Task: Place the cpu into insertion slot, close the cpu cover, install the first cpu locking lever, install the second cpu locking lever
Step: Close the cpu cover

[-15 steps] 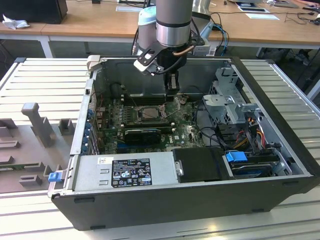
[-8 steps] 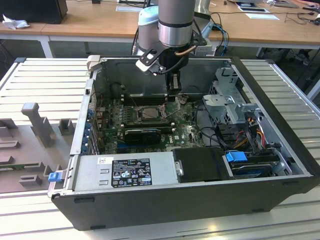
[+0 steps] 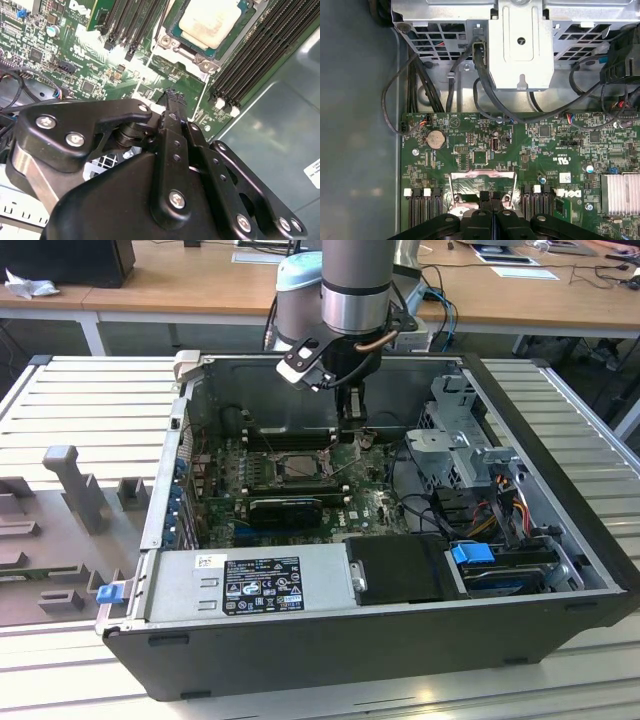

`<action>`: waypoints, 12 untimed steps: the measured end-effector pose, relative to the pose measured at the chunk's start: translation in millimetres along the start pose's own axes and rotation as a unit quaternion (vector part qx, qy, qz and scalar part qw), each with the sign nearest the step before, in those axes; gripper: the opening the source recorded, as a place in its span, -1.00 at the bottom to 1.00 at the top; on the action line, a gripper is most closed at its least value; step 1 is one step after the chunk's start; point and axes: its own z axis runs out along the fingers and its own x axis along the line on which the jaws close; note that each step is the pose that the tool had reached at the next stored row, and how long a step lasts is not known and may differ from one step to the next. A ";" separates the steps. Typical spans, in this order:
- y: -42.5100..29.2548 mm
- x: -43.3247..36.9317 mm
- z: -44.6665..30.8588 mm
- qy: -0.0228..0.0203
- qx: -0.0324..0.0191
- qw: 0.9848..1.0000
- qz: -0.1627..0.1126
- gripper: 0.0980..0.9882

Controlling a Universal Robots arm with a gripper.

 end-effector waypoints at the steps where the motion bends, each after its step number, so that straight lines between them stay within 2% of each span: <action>1: 1.0 0.0 0.0 0.000 0.000 1.000 0.000 -0.98; 12: 6.8 0.1 0.4 0.000 0.000 1.000 0.000 -0.98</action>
